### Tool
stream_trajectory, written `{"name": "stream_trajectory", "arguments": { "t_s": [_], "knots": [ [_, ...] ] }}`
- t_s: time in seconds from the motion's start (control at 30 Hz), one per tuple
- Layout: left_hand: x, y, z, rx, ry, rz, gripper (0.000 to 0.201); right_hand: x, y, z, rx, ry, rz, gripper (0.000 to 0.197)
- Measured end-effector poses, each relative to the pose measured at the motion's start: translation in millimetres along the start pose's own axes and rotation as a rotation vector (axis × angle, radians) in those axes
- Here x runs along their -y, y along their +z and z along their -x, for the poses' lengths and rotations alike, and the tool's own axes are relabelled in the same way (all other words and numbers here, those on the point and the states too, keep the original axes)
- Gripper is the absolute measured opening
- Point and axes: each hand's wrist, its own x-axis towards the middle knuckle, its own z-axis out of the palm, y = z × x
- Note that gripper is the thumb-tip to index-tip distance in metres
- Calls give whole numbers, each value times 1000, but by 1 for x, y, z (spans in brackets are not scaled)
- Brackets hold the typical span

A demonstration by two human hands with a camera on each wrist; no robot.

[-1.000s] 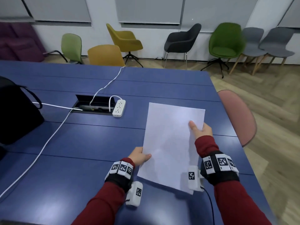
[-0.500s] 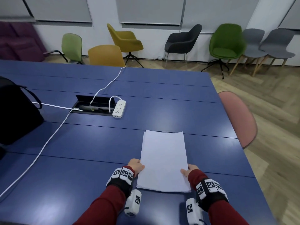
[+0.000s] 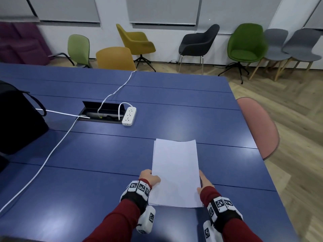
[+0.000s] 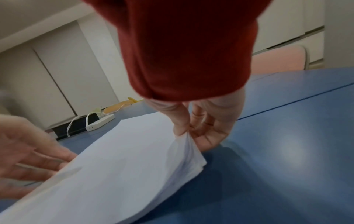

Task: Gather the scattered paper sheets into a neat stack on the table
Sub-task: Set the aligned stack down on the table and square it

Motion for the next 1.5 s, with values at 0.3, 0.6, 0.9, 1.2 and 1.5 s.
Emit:
{"name": "stream_trajectory", "arguments": {
  "t_s": [0.3, 0.6, 0.9, 1.2, 1.5],
  "knots": [
    [-11, -2, -5, 15, -61, 85, 35, -7, 1, -7, -15, -83, -127, 53],
    [-39, -18, -4, 108, 78, 549, 43, -9, -29, -1, 51, -273, -511, 54],
    [-102, -59, 36, 109, 544, 642, 22, 65, -68, 5, -180, -434, -631, 26],
    [-118, -61, 63, -44, 739, 679, 59, 101, -81, 31, -247, -563, -737, 17],
    [-131, -55, 68, -213, 775, 517, 66, 116, -92, 37, -318, -554, -657, 56]
  ]
}}
